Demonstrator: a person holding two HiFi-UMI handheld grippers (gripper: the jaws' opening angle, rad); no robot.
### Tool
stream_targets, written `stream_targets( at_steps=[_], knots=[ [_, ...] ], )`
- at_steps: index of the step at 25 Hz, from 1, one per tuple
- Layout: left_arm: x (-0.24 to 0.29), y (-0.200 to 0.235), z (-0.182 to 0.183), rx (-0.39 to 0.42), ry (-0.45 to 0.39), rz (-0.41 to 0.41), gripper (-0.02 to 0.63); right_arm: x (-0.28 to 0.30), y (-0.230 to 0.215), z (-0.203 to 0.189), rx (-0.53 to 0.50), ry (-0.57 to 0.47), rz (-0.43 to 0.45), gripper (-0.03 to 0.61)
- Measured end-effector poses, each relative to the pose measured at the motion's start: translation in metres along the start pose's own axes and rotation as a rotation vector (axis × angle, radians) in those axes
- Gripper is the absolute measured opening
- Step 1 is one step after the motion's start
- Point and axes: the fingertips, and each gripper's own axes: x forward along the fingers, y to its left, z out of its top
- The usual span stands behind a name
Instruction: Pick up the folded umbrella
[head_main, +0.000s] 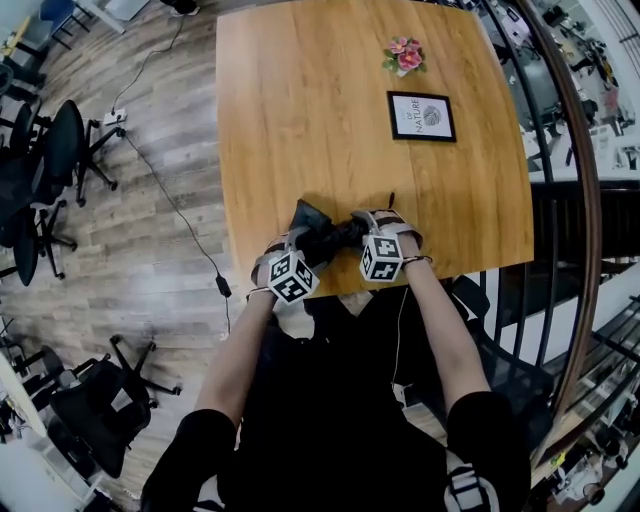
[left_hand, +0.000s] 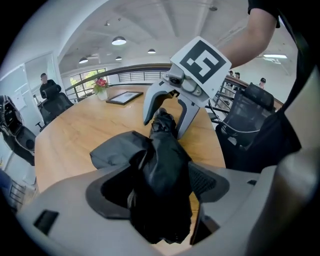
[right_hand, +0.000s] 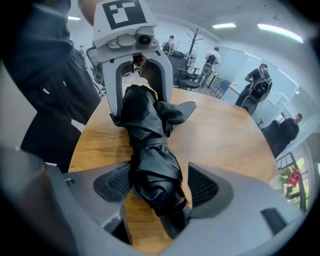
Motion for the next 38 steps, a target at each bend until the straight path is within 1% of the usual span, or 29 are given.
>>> stream_targets(
  at_steps=[5, 8, 12, 16, 18, 23, 29, 35, 38],
  knots=[
    [0.007, 0.001, -0.006, -0.014, 0.029, 0.001, 0.356, 0.010, 0.009, 0.001, -0.053, 0.010, 0.010, 0.337],
    [0.008, 0.002, -0.007, -0.014, 0.025, 0.008, 0.356, 0.011, 0.009, 0.002, -0.049, 0.008, 0.021, 0.338],
    [0.009, 0.002, -0.010, -0.008, 0.025, 0.003, 0.354, 0.011, 0.014, 0.004, -0.037, 0.018, 0.036, 0.322],
    [0.009, 0.003, -0.011, 0.008, 0.026, -0.010, 0.351, 0.011, 0.012, 0.002, -0.022, 0.039, 0.016, 0.296],
    [0.009, 0.003, -0.010, 0.027, 0.026, -0.022, 0.330, 0.011, 0.010, 0.001, -0.014, 0.051, -0.007, 0.285],
    [0.007, 0.003, -0.010, 0.080, 0.023, -0.049, 0.298, 0.009, 0.012, 0.003, 0.047, 0.072, -0.030, 0.273],
    [0.006, 0.002, -0.010, 0.129, 0.023, -0.113, 0.282, 0.008, 0.019, 0.002, 0.134, 0.100, -0.038, 0.273],
    [0.000, 0.004, -0.013, 0.179, 0.021, -0.170, 0.267, 0.009, 0.022, 0.006, 0.183, 0.133, -0.039, 0.268],
    [-0.005, 0.006, -0.013, 0.206, 0.021, -0.183, 0.262, 0.007, 0.021, 0.010, 0.199, 0.139, -0.051, 0.268]
  ],
)
